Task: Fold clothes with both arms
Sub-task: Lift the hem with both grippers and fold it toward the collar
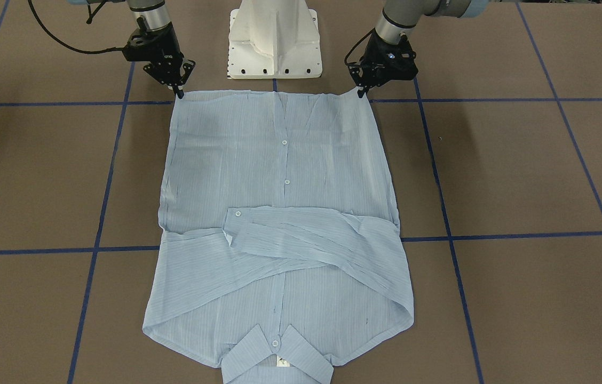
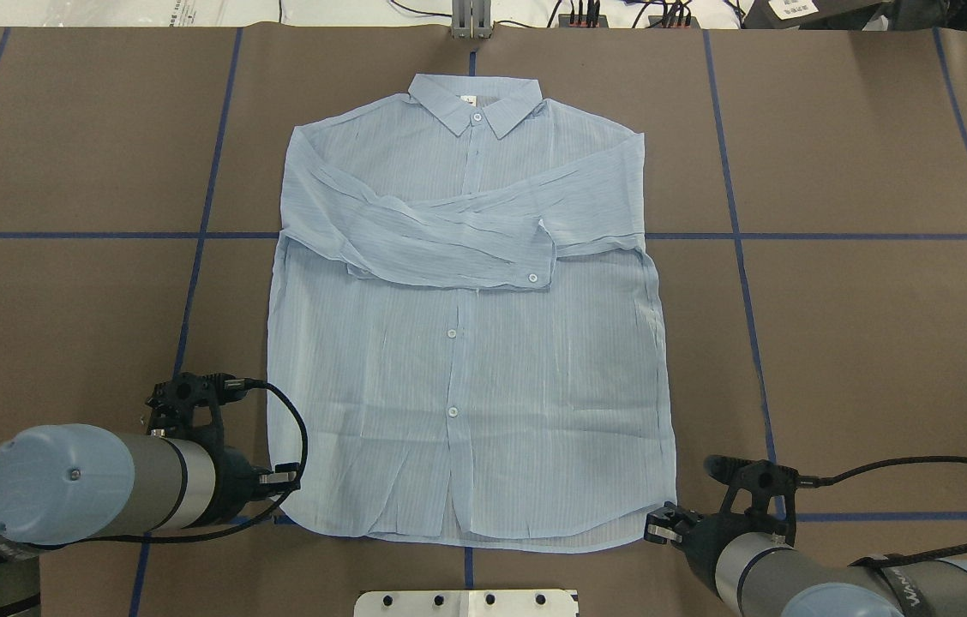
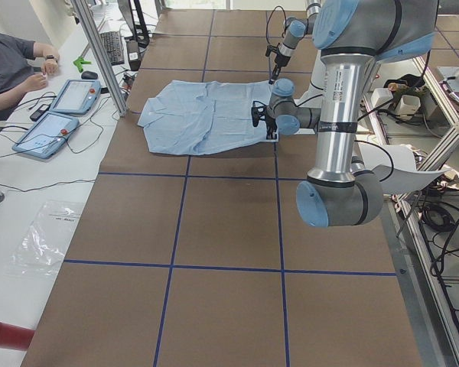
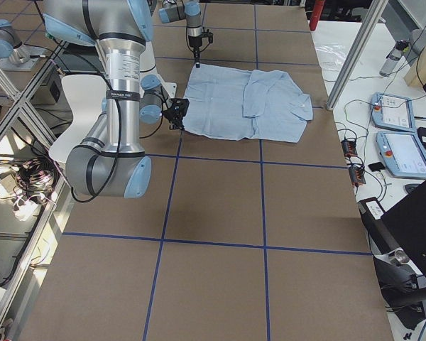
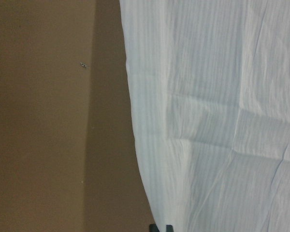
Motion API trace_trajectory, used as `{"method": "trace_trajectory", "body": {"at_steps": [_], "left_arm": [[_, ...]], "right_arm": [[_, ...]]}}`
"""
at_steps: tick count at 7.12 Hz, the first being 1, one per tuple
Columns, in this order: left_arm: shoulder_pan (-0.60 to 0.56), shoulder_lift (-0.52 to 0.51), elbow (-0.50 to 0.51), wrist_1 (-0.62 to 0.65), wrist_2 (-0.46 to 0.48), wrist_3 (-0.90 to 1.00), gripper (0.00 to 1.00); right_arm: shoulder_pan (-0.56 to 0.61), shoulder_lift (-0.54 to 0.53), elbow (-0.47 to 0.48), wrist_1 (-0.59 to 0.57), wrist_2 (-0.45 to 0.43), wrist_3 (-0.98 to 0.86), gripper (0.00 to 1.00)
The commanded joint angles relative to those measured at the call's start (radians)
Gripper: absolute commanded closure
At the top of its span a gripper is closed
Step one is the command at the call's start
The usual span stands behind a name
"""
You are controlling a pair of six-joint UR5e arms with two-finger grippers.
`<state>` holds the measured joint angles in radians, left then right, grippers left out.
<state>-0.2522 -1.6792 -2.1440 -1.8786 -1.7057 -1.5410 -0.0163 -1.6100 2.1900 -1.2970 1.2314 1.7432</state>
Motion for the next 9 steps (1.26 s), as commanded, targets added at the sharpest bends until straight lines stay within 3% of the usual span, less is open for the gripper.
{"method": "trace_trajectory", "body": {"at_steps": [1, 2, 4, 5, 6, 9], "left_arm": [[0.043, 0.001, -0.06, 0.022, -0.046, -0.002, 1.0], [0.081, 0.006, -0.086, 0.022, -0.095, -0.004, 1.0], [0.152, 0.065, -0.253, 0.022, -0.188, -0.031, 1.0], [0.146, 0.061, -0.287, 0.059, -0.218, -0.031, 1.0], [0.119, 0.049, -0.284, 0.105, -0.219, -0.031, 1.0], [-0.161, -0.031, -0.206, 0.121, -0.213, -0.022, 1.0]], "right_arm": [[0.003, 0.005, 0.098, -0.112, 0.049, 0.004, 1.0], [-0.022, 0.004, 0.214, -0.224, 0.116, 0.012, 1.0], [-0.101, 0.015, 0.481, -0.474, 0.222, 0.013, 1.0], [-0.059, 0.054, 0.54, -0.549, 0.302, 0.012, 1.0], [0.006, 0.094, 0.531, -0.614, 0.336, 0.001, 1.0], [0.293, 0.272, 0.381, -0.63, 0.346, -0.08, 1.0]]}}
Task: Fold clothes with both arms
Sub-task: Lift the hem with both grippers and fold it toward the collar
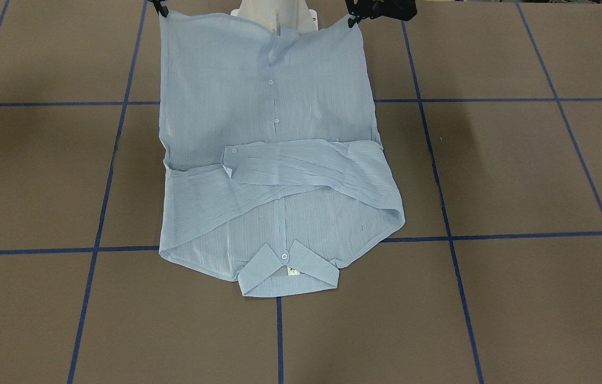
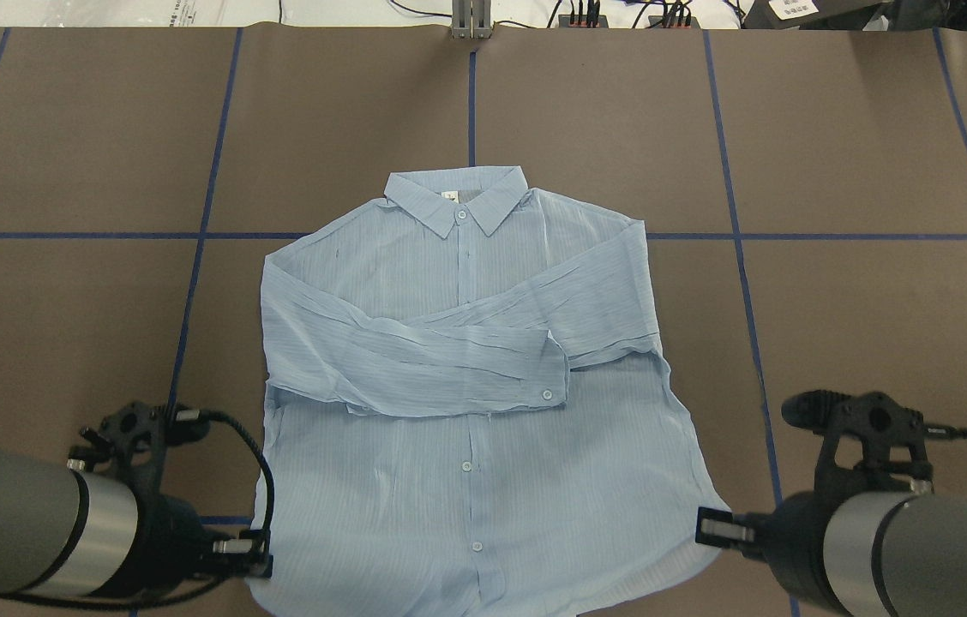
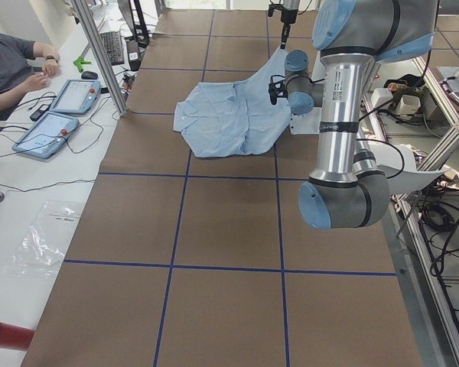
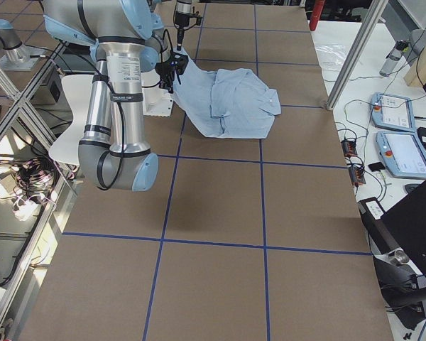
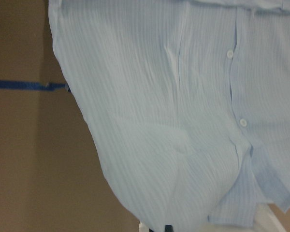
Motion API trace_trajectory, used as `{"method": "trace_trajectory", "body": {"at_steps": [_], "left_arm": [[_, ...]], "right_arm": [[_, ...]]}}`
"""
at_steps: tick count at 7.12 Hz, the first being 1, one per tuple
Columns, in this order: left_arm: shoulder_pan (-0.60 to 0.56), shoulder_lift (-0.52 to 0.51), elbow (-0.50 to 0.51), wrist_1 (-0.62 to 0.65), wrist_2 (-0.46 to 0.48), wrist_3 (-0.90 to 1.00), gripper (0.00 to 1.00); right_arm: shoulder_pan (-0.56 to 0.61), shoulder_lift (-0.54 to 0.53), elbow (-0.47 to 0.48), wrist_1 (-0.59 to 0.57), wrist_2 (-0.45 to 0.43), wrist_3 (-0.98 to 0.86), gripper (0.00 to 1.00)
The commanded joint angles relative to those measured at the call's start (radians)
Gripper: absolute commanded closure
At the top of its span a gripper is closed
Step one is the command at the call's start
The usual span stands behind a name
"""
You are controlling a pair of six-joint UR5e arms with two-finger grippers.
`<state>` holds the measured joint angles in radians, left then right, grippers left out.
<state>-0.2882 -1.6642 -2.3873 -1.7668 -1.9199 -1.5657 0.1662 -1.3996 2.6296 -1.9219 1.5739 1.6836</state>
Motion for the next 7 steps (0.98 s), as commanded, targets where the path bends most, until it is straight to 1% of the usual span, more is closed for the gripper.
{"method": "trace_trajectory", "body": {"at_steps": [1, 2, 3, 4, 5, 6, 7], "left_arm": [[-0.22, -0.099, 0.071, 0.042, 0.001, 0.007, 1.0], [-0.308, -0.164, 0.101, 0.071, 0.001, 0.01, 1.0], [-0.369, -0.196, 0.124, 0.085, 0.002, 0.01, 1.0], [-0.412, -0.228, 0.173, 0.086, 0.005, 0.012, 1.0], [-0.423, -0.253, 0.233, 0.084, 0.056, 0.036, 1.0], [-0.425, -0.284, 0.297, 0.082, 0.105, 0.083, 1.0], [-0.422, -0.323, 0.391, 0.073, 0.131, 0.098, 1.0]], "right_arm": [[0.186, 0.147, -0.1, -0.006, 0.005, -0.051, 1.0], [0.261, 0.186, -0.156, -0.003, 0.006, -0.073, 1.0], [0.321, 0.212, -0.196, 0.007, 0.003, -0.115, 1.0], [0.373, 0.258, -0.254, 0.011, 0.003, -0.152, 1.0], [0.41, 0.304, -0.346, 0.044, 0.003, -0.159, 1.0], [0.435, 0.313, -0.441, 0.131, 0.003, -0.171, 1.0], [0.437, 0.315, -0.559, 0.241, -0.001, -0.182, 1.0]]}}
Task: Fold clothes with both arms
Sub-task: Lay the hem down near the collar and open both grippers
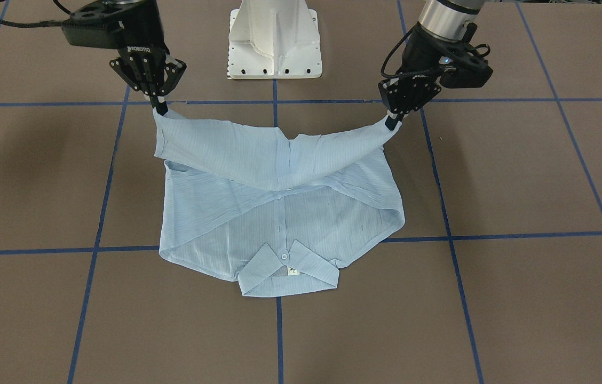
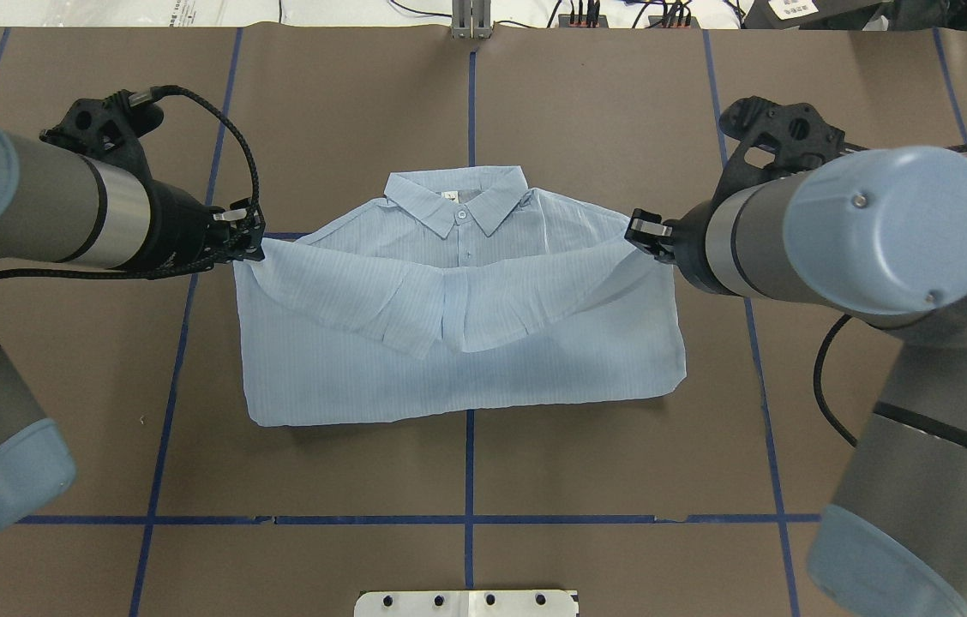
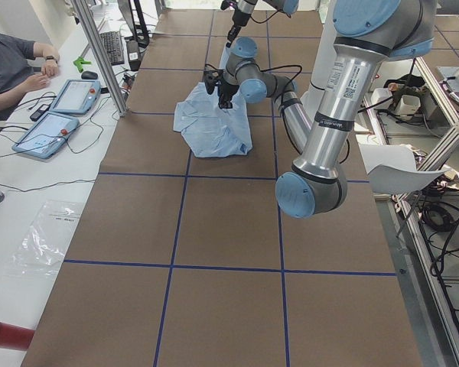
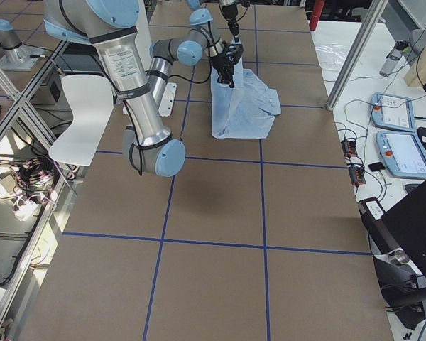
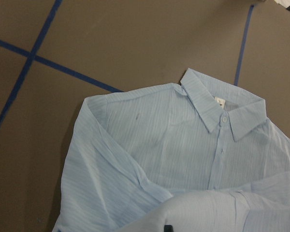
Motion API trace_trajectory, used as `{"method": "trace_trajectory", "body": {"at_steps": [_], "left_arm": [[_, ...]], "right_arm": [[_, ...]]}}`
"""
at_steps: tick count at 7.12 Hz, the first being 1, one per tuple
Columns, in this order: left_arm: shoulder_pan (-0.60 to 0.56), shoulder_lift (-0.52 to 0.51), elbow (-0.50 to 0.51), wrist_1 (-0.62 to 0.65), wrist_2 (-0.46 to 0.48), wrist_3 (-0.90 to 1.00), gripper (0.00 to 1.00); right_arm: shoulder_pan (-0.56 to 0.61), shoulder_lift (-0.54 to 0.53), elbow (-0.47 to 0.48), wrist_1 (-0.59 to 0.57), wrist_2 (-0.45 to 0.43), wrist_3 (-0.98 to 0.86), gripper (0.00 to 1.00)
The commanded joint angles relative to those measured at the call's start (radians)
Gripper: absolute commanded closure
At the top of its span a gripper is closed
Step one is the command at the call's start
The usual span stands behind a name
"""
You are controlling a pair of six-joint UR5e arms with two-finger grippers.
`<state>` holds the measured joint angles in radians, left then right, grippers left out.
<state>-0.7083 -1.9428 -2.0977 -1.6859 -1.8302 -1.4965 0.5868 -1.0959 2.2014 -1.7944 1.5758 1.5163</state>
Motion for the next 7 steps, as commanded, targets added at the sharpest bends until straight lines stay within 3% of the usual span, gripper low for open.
{"method": "trace_trajectory", "body": {"at_steps": [1, 2, 4, 7], "left_arm": [[0.004, -0.092, 0.208, -0.024, 0.072, 0.038, 1.0], [0.004, -0.105, 0.314, -0.114, 0.074, 0.082, 1.0], [0.004, -0.123, 0.473, -0.269, 0.074, 0.105, 1.0], [-0.01, -0.137, 0.49, -0.267, 0.074, 0.174, 1.0]], "right_arm": [[0.016, 0.011, -0.249, 0.212, -0.008, -0.016, 1.0], [0.019, 0.011, -0.352, 0.281, -0.008, -0.053, 1.0], [0.057, 0.007, -0.387, 0.317, 0.001, -0.096, 1.0], [0.103, 0.004, -0.381, 0.308, 0.026, -0.1, 1.0]]}}
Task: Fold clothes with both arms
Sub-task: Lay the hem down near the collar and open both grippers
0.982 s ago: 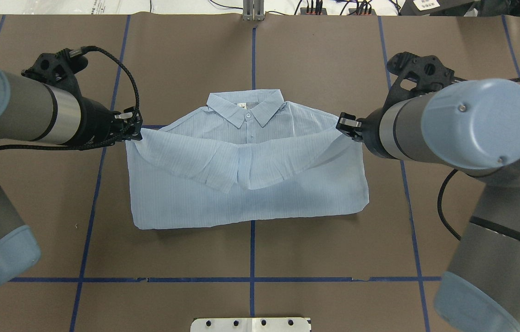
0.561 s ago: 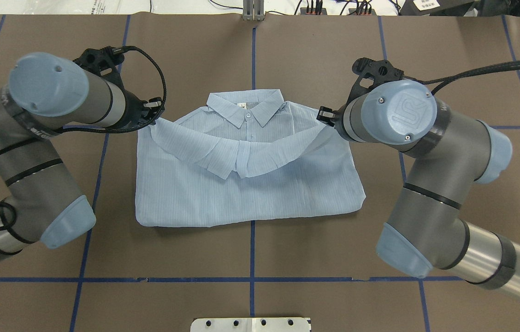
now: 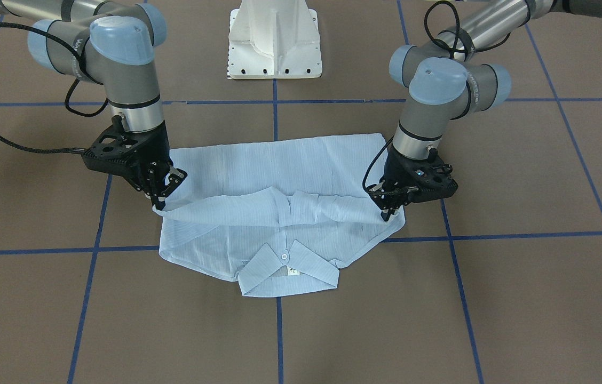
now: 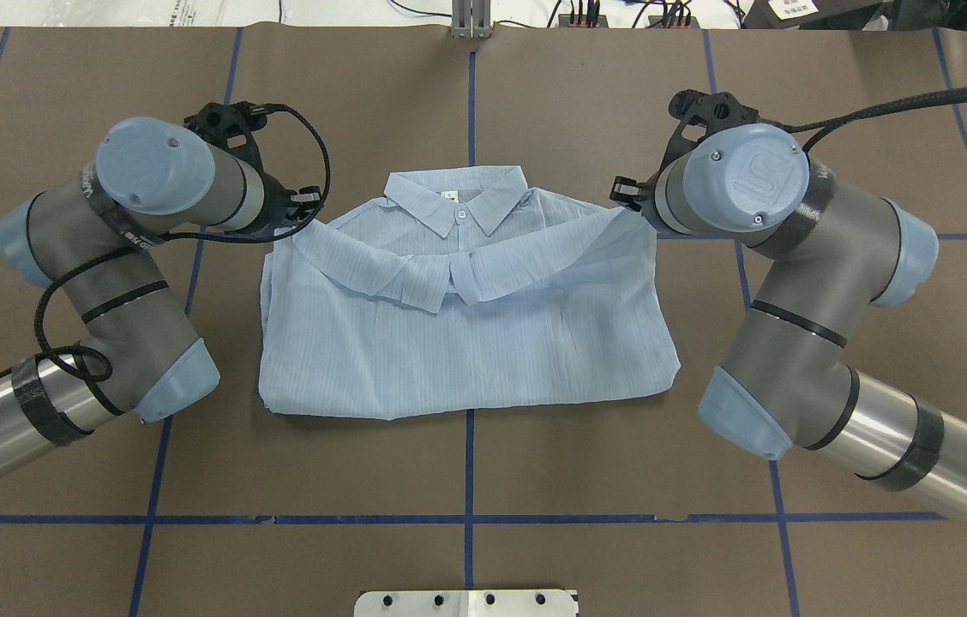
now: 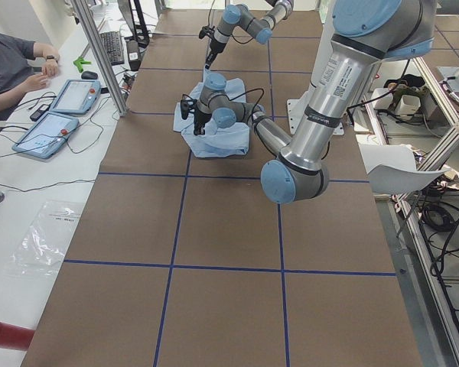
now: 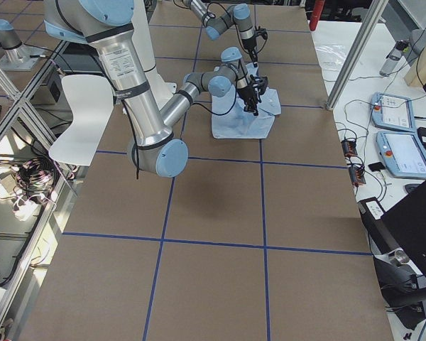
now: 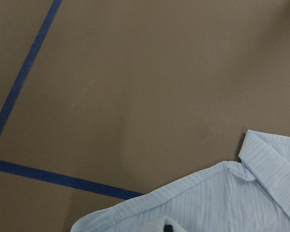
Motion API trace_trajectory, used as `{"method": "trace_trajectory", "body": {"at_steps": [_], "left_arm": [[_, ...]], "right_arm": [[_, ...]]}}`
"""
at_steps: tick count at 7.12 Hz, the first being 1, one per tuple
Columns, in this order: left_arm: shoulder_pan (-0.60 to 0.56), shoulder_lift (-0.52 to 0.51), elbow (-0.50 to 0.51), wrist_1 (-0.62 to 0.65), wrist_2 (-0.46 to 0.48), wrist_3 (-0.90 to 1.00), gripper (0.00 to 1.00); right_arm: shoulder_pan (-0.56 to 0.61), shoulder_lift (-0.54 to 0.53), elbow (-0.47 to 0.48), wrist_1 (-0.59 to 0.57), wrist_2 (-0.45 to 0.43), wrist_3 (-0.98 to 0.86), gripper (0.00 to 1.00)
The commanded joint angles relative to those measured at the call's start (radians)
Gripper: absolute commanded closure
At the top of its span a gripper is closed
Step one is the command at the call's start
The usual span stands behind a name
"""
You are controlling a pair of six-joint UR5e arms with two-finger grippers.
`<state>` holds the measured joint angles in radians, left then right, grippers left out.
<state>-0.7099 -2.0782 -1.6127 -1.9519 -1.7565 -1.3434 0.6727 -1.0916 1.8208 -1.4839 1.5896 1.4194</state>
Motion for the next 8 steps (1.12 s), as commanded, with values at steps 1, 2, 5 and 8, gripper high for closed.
{"method": "trace_trajectory", "body": {"at_steps": [1, 2, 5, 8], "left_arm": [[-0.02, 0.001, 0.008, -0.002, -0.001, 0.039, 1.0], [-0.019, 0.004, 0.026, -0.005, -0.003, 0.059, 1.0], [-0.019, 0.01, 0.079, -0.07, -0.006, 0.123, 0.25], [-0.028, 0.076, -0.06, -0.061, -0.137, 0.199, 0.0]], "right_arm": [[0.013, -0.004, -0.02, -0.003, 0.007, -0.005, 1.0], [-0.002, -0.002, -0.043, 0.005, 0.006, -0.005, 1.0], [-0.038, -0.002, -0.093, 0.008, 0.0, -0.005, 0.01], [0.011, 0.006, -0.068, -0.006, 0.099, -0.092, 0.0]]}}
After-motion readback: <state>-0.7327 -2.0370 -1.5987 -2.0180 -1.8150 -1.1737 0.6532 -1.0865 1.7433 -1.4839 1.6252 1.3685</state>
